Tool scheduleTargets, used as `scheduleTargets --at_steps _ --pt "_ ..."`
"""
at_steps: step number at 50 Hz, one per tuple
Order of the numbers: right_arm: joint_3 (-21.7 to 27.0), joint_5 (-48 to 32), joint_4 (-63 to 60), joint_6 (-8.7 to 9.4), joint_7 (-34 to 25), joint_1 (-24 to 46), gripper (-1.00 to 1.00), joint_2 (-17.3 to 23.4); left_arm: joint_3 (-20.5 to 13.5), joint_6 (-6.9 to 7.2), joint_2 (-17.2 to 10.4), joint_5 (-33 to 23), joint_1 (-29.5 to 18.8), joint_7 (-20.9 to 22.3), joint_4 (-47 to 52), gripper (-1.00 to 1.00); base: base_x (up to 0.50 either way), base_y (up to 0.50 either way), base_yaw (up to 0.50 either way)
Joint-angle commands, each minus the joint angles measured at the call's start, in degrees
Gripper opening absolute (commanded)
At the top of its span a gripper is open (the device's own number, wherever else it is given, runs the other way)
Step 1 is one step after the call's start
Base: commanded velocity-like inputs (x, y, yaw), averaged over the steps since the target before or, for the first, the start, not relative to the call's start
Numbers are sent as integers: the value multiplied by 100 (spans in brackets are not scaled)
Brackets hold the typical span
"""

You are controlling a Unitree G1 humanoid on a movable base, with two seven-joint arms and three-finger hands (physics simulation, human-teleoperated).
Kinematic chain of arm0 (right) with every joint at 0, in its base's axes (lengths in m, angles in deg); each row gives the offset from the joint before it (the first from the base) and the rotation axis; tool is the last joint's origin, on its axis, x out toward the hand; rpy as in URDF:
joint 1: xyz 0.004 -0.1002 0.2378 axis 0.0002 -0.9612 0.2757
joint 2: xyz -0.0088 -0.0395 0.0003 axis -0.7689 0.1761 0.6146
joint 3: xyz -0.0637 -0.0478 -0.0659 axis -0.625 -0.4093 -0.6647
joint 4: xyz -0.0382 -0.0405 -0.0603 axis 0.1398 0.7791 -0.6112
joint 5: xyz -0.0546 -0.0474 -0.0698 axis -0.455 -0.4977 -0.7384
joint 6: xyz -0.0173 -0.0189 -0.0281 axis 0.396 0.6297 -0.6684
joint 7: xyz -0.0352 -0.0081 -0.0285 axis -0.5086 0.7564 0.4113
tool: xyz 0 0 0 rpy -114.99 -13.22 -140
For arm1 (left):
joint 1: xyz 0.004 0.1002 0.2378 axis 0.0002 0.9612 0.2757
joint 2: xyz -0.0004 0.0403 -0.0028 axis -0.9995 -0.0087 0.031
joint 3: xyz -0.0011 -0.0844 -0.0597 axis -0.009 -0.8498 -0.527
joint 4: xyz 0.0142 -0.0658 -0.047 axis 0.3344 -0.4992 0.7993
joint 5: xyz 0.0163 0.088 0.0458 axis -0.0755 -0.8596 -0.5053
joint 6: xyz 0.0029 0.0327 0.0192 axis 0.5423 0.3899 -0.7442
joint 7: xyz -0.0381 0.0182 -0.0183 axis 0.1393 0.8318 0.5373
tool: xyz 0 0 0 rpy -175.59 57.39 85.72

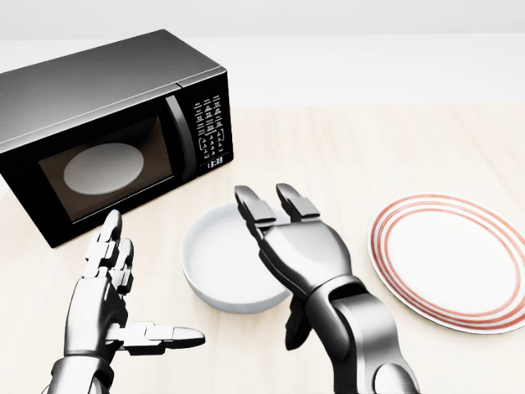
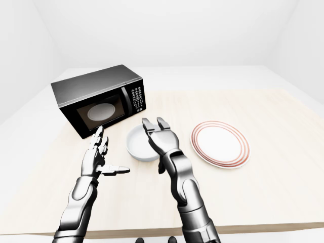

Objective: Pick up the white bowl and put it on the plate.

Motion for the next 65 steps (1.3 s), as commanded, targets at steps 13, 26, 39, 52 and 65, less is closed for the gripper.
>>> scheduleTargets --at_steps 13,26,39,52,65 --pt "-163 -561 386 -71 -1308 492 100 -219 0 0 0 0 0 0 0 100 0 0 0" --pt "-191 -670 575 -178 -1308 566 100 -264 0 0 0 0 0 0 0 100 0 0 0" --pt "-127 -663 939 -179 -1308 805 100 -277 0 0 0 0 0 0 0 100 0 0 0" --pt "-88 -651 1413 -205 -1308 827 100 -199 0 0 0 0 0 0 0 100 0 0 0" --pt "-103 -689 1691 -235 -1308 797 100 -165 0 0 0 0 0 0 0 100 0 0 0"
